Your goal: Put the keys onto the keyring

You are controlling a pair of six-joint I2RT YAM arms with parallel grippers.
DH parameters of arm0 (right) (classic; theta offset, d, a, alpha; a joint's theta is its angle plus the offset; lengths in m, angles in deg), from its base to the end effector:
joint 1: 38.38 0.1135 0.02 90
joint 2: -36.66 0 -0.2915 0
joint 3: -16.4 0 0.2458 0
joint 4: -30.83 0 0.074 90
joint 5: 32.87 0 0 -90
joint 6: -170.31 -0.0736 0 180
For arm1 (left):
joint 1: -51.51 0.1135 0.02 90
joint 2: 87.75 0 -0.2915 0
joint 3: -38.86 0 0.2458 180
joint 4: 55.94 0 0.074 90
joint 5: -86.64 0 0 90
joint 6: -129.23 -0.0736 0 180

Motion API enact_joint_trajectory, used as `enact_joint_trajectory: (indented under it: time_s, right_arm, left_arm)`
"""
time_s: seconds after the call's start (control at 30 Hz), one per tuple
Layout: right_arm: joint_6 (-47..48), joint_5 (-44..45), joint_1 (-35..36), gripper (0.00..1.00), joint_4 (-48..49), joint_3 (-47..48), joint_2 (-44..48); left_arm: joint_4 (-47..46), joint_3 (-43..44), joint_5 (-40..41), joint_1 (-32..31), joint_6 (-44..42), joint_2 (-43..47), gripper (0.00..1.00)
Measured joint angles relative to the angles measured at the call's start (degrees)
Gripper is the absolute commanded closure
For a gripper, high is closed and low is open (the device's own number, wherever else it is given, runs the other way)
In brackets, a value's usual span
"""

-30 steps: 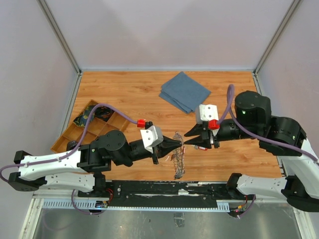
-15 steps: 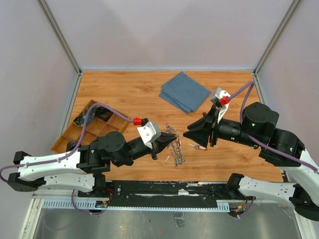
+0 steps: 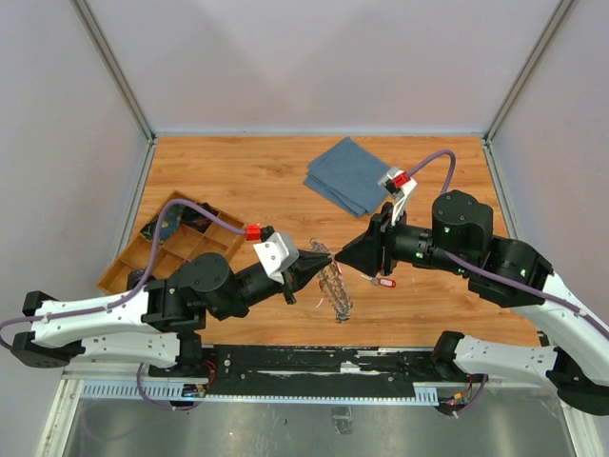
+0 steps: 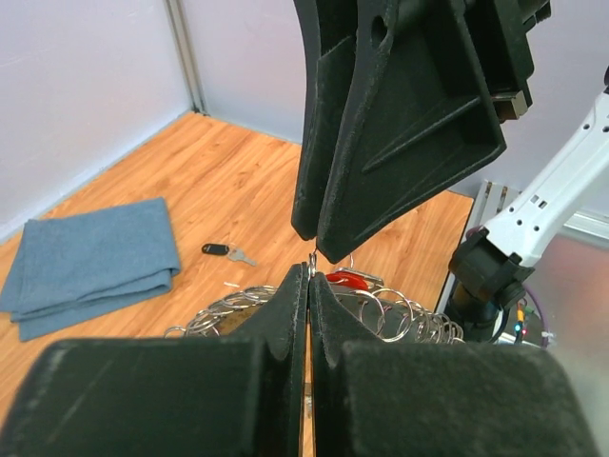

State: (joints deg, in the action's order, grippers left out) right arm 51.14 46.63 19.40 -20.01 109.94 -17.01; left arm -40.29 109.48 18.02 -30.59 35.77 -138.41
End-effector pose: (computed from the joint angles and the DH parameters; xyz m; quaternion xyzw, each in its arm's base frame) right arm 0.0844 0.1591 0.4781 -0.2462 0.7300 0.4872 0.4112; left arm 0.0552 -0.2027 0.4336 0.3540 0.5828 -0.3589 0.6373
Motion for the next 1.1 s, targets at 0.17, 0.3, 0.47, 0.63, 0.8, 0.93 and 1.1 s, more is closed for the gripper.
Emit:
enact_joint_trajectory:
  time_s: [0.17,0.3,0.47,0.63,0.8,0.93,1.1]
  right_arm:
    - [-0.9,0.0,0.0,0.80,0.0,-0.4,0.1]
    - [-1.5,-0.1,0.0,0.82,0.0,-0.7,0.2]
    - [-2.0,-0.8,0.0,0.93,0.5,-1.0,0.2]
    - [-2.7,-2.4,0.0,0.96,2.4,-2.3,0.3]
    - [-3.4,-3.2,0.0,0.99,3.8,-3.2,0.6]
    - [-3.7,-3.4,0.0,0.99,4.2,-3.2,0.7]
    - [-3.7,-2.8,0.0,0.99,4.1,-3.2,1.2]
  left_arm:
    - [-0.4,-0.2,0.0,0.0,-0.2,0.7,1.00]
    - [-1.0,-0.8,0.0,0.0,-0.2,1.1,1.00]
    - [-1.4,-1.0,0.0,0.0,-0.4,1.4,1.00]
    - [-1.4,-1.1,0.0,0.0,-0.4,1.4,0.99]
    - [-1.4,-1.1,0.4,0.0,-0.4,1.5,1.00]
    - [-1.5,-1.1,0.4,0.0,-0.4,1.7,1.00]
    - [-2.1,-1.3,0.4,0.0,-0.4,1.8,1.00]
